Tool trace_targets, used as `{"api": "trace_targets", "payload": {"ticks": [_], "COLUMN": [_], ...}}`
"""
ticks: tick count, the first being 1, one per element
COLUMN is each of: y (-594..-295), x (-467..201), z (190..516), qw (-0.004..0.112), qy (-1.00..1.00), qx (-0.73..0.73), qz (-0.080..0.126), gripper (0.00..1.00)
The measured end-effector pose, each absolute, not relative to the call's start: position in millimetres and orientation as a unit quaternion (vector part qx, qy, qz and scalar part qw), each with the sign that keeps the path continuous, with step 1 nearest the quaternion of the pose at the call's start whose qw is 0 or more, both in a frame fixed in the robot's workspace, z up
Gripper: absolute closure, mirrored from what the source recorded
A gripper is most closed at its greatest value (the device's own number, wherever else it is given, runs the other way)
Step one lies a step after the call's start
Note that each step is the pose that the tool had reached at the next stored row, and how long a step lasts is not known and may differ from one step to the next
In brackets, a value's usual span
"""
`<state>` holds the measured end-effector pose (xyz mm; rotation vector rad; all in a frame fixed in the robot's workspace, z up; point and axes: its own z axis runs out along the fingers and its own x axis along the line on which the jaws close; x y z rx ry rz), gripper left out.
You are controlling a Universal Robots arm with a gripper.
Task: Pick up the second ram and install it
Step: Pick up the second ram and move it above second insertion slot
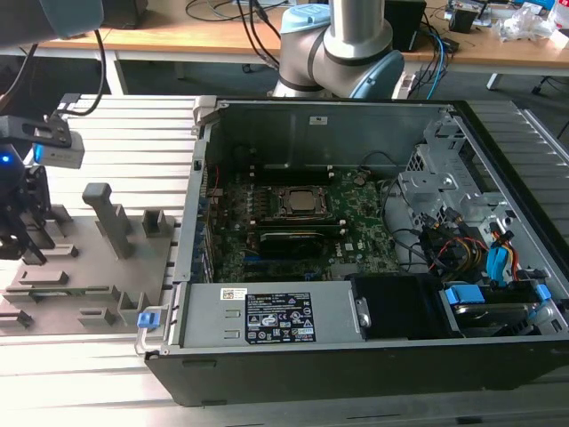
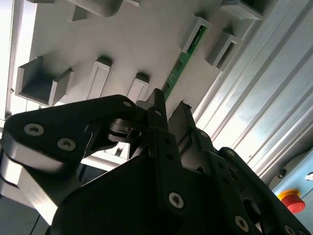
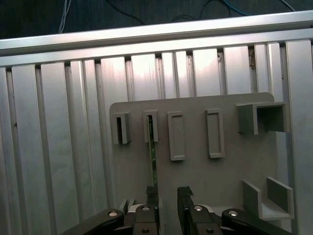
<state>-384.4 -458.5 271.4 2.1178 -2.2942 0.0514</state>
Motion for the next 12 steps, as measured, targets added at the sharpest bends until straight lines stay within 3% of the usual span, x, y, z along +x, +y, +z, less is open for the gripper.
{"api": "trace_targets", "payload": {"ticks": [12], "y": [-458.7], "x": [-384.4], "z": [260.1], "qw": [0.01], "qy": [-0.735], "qx": [0.678], "qz": [0.016], "gripper": [0.7]}}
